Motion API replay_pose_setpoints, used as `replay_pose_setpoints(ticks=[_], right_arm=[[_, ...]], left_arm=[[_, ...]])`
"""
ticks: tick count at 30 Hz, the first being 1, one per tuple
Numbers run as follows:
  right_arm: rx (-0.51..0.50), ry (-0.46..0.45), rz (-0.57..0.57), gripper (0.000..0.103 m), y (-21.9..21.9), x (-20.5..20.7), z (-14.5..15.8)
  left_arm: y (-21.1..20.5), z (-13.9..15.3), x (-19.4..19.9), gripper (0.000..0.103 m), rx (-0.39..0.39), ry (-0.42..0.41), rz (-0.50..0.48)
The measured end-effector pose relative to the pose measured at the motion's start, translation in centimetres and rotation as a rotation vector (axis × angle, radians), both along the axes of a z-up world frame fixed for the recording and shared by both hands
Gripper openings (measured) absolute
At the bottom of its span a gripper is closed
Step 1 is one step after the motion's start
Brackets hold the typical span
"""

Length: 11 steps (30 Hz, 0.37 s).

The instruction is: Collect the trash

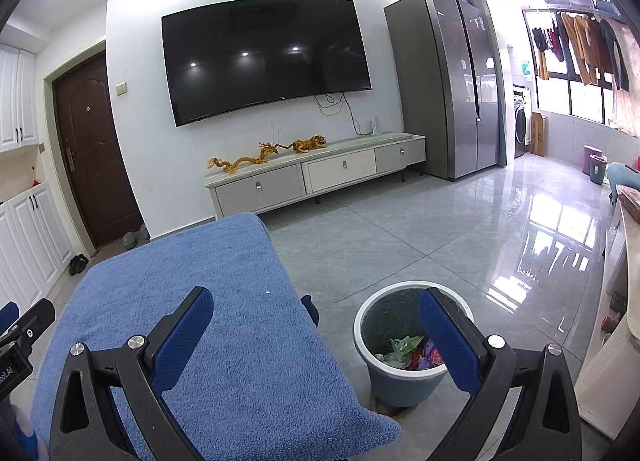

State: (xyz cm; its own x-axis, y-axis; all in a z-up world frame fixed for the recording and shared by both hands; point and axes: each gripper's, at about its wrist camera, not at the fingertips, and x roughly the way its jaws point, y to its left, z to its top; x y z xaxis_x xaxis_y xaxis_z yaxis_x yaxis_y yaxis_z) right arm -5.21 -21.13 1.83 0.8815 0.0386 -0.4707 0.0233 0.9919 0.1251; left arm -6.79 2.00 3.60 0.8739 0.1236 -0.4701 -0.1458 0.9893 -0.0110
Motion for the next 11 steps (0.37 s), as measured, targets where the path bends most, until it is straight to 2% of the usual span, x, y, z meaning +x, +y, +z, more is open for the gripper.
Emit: replay_pose_setpoints(ticks=[11], right_arm=[[0.0,0.0,0.0,0.103,-0.08,0.04,0.1]], left_arm=[[0.17,-0.09,-0.03,0.099,0.003,-0.006,-0.008]])
